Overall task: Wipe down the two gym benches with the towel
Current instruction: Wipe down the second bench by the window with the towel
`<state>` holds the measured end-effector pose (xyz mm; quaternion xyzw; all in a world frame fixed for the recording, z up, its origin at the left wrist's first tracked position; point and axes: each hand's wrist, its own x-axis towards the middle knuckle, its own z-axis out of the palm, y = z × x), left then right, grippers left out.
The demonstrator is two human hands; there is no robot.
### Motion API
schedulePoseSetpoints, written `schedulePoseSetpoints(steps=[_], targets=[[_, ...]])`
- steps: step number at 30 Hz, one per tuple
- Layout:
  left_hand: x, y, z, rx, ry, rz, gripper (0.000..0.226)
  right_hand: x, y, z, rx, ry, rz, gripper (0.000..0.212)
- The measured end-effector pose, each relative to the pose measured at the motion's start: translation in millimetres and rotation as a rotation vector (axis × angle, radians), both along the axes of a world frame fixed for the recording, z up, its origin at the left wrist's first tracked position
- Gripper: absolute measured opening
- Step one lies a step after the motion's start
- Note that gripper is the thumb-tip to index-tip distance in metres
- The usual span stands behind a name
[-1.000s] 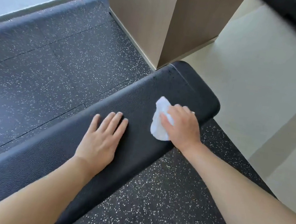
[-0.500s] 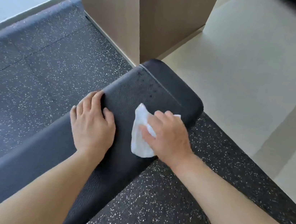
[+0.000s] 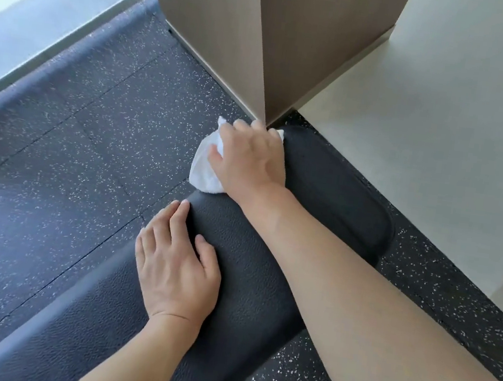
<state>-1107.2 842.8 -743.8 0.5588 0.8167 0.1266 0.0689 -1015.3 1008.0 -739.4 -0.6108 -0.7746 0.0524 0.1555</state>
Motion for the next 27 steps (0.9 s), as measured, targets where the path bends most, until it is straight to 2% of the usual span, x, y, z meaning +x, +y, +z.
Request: schedulePoseSetpoints(steps=[5, 9, 13, 18, 23, 27], targets=[[-1, 0, -3, 0.017, 0.006, -0.011, 0.06, 50, -45, -1, 0.061, 0.145, 0.148, 0.027], [-2, 0, -6, -0.005, 0.015, -0.005, 0.061, 143, -110, -3, 0.042, 0.108, 0.311, 0.026], [-2, -1, -7, 0.007, 0.013, -0.002, 0.062, 183, -105, -5, 0.04, 0.118, 0.439, 0.019], [-3, 0, -9, 0.019, 0.03, -0.012, 0.062, 142, -36, -5, 0.055, 0.155, 0.281, 0.029], [-2, -1, -9, 0.014, 0.022, 0.003, 0.062, 104, 39, 2, -0.064, 0.222, 0.2, 0.032], [1, 0, -7, 0.013, 0.018, 0.013, 0.061, 105, 43, 0, -0.097, 0.224, 0.167, 0.03]])
